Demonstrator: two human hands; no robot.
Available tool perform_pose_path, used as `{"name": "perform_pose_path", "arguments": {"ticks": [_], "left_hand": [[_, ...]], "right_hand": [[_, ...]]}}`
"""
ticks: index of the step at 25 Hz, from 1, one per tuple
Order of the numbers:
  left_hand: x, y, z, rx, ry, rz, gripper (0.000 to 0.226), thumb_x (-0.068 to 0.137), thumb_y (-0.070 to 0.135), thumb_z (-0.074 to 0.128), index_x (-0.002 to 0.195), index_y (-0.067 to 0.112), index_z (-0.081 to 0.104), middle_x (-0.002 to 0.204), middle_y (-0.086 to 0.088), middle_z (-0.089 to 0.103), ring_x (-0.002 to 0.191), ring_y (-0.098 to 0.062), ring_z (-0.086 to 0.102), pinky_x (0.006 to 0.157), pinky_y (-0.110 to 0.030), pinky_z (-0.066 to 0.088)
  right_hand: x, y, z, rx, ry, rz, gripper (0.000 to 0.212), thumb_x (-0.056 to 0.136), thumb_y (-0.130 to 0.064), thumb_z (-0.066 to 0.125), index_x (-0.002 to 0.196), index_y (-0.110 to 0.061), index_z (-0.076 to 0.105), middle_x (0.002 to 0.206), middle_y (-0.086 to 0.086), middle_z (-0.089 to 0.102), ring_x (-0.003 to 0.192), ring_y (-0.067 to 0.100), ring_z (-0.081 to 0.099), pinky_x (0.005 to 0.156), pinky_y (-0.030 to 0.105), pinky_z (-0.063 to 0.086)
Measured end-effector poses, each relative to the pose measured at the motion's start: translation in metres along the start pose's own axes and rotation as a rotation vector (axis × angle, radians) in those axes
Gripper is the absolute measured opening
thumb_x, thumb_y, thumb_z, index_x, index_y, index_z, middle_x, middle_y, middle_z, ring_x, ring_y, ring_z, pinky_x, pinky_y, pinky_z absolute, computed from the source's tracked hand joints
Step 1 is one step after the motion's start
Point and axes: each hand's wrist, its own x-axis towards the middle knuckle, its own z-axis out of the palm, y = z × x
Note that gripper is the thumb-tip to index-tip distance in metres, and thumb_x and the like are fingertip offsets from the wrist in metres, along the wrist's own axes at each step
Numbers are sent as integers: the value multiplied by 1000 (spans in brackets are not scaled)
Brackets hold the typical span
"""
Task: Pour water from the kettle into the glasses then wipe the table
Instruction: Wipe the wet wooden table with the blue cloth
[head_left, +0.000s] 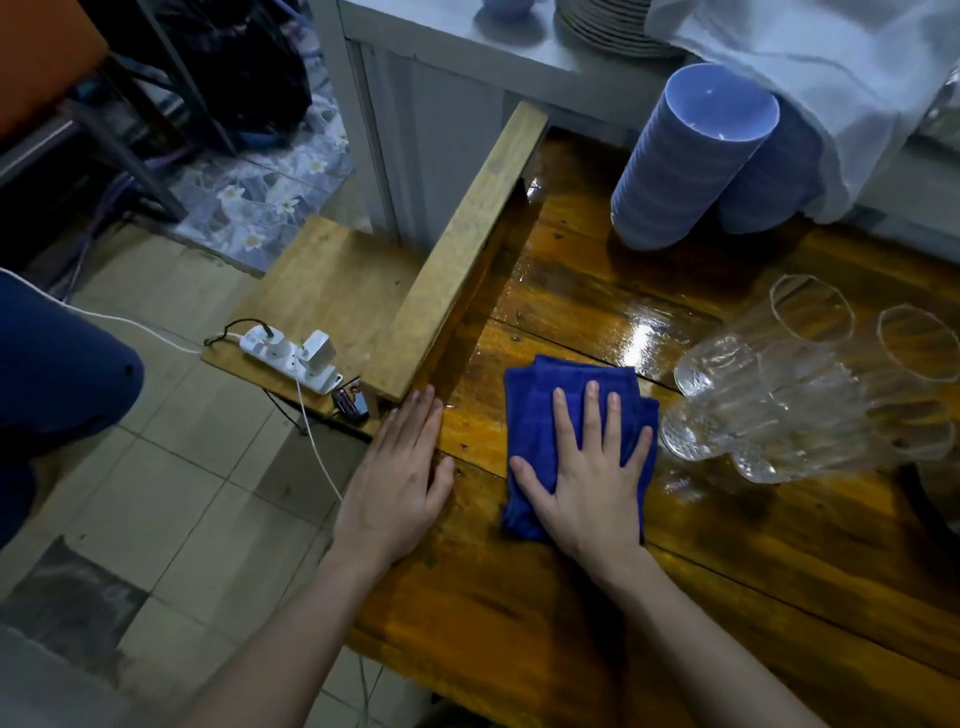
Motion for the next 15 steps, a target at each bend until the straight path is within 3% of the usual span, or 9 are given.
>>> {"name": "perform_pose_path", "arguments": {"ticks": [4, 10, 15], "left_hand": [[1, 1, -2, -6, 3, -4, 62, 98, 39, 37, 152, 12, 21, 160, -3, 12, 147, -10, 4, 119, -25, -2], [0, -1, -1, -42, -14, -12, 61, 99, 41, 31, 152, 13, 20, 161, -3, 12, 148, -9, 3, 121, -34, 12], [1, -1, -1, -24, -6, -17, 61, 98, 42, 31, 152, 14, 21, 161, -2, 14, 148, -10, 7, 120, -31, 11]], "right_hand": [[50, -8, -2, -10, 24, -13, 85, 86, -76, 18, 155, -28, 5, 164, 8, -1, 150, 31, -5, 114, 67, 1], [133, -26, -3, -1, 37, -22, 84, 85, -77, 16, 154, -32, 3, 164, 7, -1, 150, 31, -5, 114, 67, -3], [170, -34, -2, -1, 21, -33, 83, 85, -76, 15, 154, -33, -1, 164, 6, -7, 150, 30, -9, 113, 67, -4]]}}
